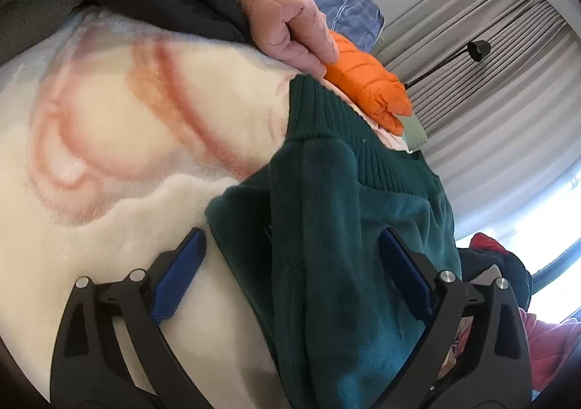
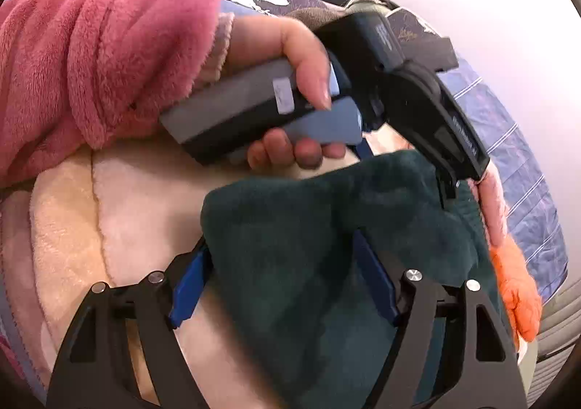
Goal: Fold large clothes
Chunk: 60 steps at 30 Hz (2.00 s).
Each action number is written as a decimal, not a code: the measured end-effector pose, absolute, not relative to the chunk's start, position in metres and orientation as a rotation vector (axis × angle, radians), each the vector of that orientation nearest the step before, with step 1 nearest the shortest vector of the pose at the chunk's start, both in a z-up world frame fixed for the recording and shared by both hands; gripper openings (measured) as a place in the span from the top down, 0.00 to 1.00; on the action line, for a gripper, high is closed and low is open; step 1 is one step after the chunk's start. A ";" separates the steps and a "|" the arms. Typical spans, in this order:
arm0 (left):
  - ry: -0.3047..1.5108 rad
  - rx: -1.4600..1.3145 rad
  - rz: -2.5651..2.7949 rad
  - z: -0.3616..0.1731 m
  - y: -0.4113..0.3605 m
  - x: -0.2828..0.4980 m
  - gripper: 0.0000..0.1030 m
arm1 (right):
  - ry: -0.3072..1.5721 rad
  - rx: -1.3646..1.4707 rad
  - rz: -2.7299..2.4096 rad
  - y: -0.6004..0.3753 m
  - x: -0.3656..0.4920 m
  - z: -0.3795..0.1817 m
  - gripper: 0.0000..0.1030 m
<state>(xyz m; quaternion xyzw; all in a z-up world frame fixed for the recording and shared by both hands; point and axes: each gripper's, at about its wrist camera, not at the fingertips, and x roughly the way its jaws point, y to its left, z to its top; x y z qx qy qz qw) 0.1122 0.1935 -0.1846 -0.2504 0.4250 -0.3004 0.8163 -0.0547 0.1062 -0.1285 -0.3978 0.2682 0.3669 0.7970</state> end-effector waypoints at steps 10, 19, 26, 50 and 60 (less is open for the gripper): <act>0.803 -0.413 -0.647 -0.136 0.176 0.103 0.68 | 0.513 -0.575 0.828 0.063 -0.051 -0.066 0.76; 0.748 -0.300 -0.633 -0.043 0.116 0.098 0.68 | 0.461 -0.193 0.805 -0.034 -0.037 0.004 0.79; 0.851 -0.180 -0.517 0.021 0.006 0.115 0.69 | 0.426 0.147 0.751 -0.154 -0.032 0.032 0.80; 0.929 0.450 -0.410 -0.011 -0.335 0.128 0.48 | 0.502 0.882 0.537 -0.436 -0.071 -0.085 0.82; 0.815 0.435 -0.483 0.020 -0.362 0.124 0.30 | 0.531 0.745 0.469 -0.410 -0.059 -0.072 0.82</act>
